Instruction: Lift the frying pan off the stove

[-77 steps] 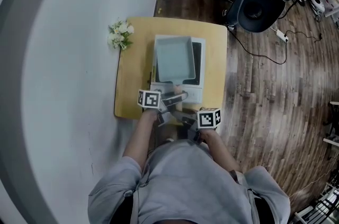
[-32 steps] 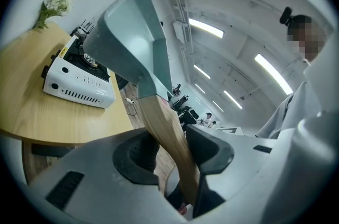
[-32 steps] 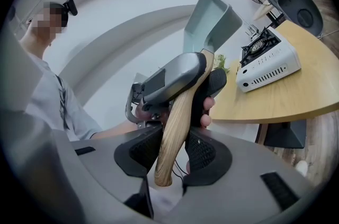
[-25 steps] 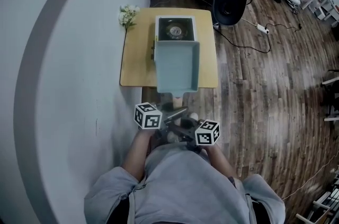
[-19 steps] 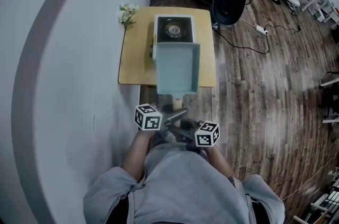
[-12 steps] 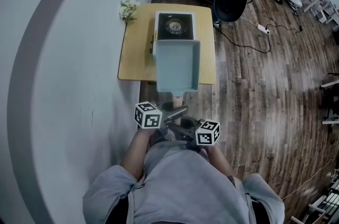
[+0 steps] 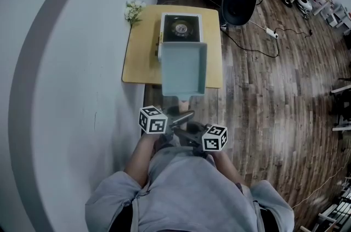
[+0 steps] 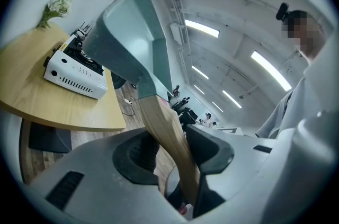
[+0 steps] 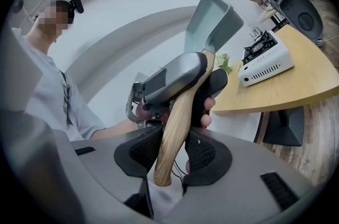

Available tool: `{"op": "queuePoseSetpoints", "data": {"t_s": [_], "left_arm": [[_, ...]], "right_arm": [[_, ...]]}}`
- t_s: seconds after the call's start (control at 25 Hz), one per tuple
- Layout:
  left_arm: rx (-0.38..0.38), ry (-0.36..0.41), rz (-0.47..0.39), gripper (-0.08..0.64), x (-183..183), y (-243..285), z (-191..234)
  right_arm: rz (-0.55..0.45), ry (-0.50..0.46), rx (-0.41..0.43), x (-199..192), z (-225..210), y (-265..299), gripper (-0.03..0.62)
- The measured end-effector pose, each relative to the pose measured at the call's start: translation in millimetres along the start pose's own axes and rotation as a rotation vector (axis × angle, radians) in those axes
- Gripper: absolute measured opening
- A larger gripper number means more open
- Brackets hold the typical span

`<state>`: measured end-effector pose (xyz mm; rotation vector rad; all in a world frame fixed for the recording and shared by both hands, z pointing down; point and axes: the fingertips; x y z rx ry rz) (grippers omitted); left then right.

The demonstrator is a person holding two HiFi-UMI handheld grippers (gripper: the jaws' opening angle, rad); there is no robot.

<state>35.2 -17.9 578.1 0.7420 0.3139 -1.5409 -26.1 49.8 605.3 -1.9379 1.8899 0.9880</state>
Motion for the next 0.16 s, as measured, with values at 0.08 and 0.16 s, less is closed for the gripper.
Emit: {"op": "queuePoseSetpoints", "data": {"t_s": [0.08,0.16], "left_arm": [[0.002,0.001,-0.003,0.155,0.1,-0.6,-1.0],[0.003,0.0,-0.005,0.155,0.3,-1.0,-1.8]], "right_arm": [[0.0,-0.001,0.0,0.1,1.3,-0.2,0.124],[0.0,-0.001,0.0,0.2,2.3,-0.4,0.124]]}}
Point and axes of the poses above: the fingertips, and each gripper's own axes: y forward along the fingers, z to its left, x out of its top, and after that the axes turned 9 degrees about z, right-handed
